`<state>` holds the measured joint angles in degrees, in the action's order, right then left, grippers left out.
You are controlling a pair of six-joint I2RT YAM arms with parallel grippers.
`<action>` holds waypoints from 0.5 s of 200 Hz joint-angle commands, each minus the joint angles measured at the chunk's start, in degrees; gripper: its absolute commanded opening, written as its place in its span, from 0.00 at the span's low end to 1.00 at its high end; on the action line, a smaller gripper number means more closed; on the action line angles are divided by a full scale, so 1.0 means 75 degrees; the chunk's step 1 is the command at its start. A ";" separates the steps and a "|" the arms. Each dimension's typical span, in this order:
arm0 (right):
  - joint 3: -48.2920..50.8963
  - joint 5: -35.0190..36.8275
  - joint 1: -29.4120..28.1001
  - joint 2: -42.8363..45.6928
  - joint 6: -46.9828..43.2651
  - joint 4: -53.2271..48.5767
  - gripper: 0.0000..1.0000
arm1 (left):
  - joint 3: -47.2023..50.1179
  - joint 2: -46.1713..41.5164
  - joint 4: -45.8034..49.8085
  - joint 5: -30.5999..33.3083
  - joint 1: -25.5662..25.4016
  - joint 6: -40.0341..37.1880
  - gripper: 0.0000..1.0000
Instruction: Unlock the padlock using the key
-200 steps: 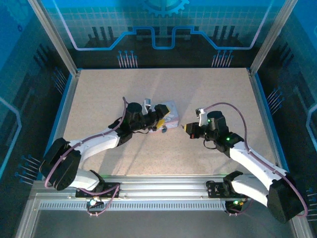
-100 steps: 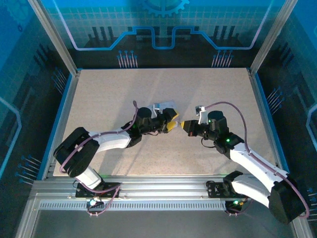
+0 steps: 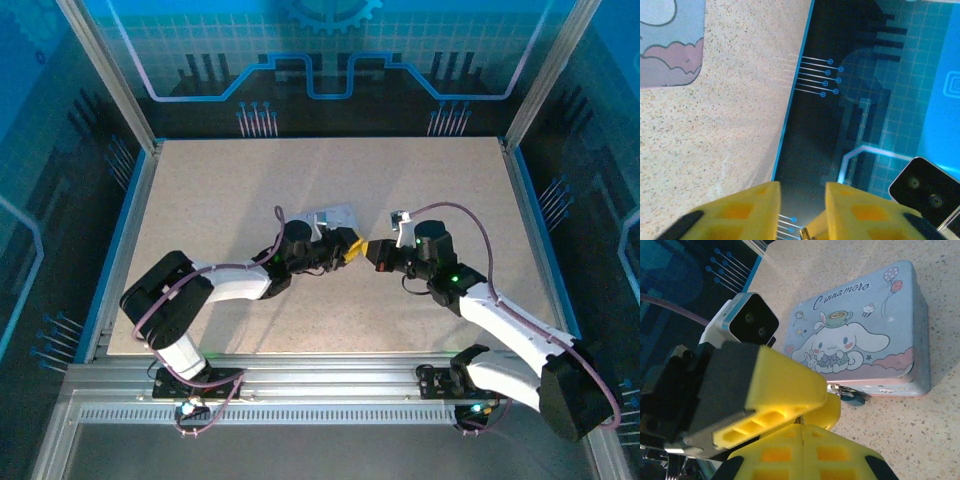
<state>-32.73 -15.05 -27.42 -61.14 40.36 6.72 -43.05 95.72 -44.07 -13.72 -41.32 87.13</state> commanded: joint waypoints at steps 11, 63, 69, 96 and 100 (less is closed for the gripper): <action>-0.0123 0.0034 -0.0088 -0.0166 0.0158 0.0311 0.00 | 0.0129 -0.0059 -0.0468 0.0273 -0.0057 0.0053 0.15; -0.0019 -0.0429 0.0236 -0.0054 0.0151 0.0381 0.16 | 0.0028 -0.0161 -0.0209 0.0217 0.0007 -0.0409 0.00; 0.0122 -0.0642 0.0397 0.0058 0.0199 0.0519 0.21 | 0.0012 -0.0247 -0.0070 0.0240 0.0033 -0.0613 0.00; 0.0724 -0.1453 0.1176 0.0753 0.0264 0.0794 0.40 | -0.0332 -0.0835 0.1195 0.0231 0.0136 -0.2009 0.00; 0.0767 -0.1629 0.1319 0.0841 0.0245 0.0802 0.42 | -0.0378 -0.0949 0.1406 0.0245 0.0158 -0.2241 0.00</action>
<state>-29.93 -19.79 -22.48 -59.24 42.48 10.15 -42.96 93.97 -41.54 -12.25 -41.04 81.41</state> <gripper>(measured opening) 0.359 0.053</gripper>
